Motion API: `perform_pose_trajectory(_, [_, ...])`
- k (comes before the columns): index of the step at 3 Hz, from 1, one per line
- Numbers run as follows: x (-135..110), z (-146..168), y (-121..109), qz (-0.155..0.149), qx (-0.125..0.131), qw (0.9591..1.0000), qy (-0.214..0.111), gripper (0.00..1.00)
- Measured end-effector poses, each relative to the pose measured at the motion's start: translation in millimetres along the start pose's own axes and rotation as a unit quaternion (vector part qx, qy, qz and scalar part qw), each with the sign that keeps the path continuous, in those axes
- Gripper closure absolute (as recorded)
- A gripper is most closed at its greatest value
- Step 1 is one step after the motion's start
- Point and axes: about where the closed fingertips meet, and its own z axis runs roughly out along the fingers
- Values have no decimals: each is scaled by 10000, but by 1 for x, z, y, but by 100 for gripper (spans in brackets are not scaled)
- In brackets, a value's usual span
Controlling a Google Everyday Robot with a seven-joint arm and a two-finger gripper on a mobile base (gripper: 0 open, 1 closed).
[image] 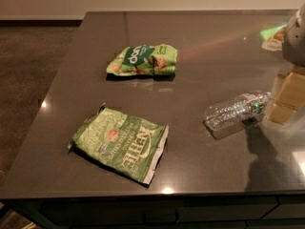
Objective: Move green jalapeno chip bag near green rice chip bag
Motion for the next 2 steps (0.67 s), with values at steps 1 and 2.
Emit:
perform_pose_trajectory(1, [0, 0, 0, 0, 0, 10000, 0, 0])
perform_pose_trajectory(2, [-4, -2, 0, 29, -57, 10000, -42, 0])
